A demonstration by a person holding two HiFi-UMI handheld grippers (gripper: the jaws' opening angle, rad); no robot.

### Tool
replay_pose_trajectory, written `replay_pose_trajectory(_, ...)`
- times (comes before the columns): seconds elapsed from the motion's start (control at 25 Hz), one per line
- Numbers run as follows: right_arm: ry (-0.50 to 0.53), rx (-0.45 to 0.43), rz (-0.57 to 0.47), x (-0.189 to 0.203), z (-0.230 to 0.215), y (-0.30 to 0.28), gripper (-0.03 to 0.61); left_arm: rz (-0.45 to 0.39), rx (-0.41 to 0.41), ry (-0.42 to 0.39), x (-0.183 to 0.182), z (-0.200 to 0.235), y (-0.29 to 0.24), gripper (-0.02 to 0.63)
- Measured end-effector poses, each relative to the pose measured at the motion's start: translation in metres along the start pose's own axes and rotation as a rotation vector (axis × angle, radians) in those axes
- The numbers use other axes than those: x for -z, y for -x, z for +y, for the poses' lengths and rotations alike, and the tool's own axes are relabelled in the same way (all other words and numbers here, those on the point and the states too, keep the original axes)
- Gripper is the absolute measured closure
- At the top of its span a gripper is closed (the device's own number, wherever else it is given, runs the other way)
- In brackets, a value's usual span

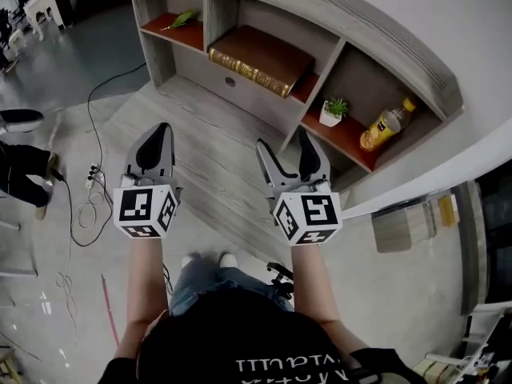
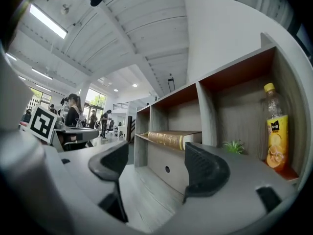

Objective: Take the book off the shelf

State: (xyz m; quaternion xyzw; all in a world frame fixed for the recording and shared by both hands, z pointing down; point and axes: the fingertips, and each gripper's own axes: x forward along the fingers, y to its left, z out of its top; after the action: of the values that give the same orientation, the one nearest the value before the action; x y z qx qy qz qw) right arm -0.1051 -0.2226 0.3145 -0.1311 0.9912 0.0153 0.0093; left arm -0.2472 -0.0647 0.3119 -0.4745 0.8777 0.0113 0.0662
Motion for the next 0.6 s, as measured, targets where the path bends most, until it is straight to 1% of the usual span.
replay_pose_trajectory(0.28,0.020,0.051,0.007,-0.003,-0.019,-0.001,0.216,-0.018,0.038,0.014,-0.005,-0.006,-0.029,0.603)
replay_pose_trajectory(0.44,0.020,0.096,0.000,-0.007,-0.032,-0.004,0.216,-0.035,0.089,0.008,-0.011,-0.014,-0.051,0.603)
replay_pose_trajectory(0.6,0.028,0.154,0.027,-0.004,-0.042,-0.011,0.221,-0.044,0.148,0.012,-0.010,-0.018,-0.076,0.603)
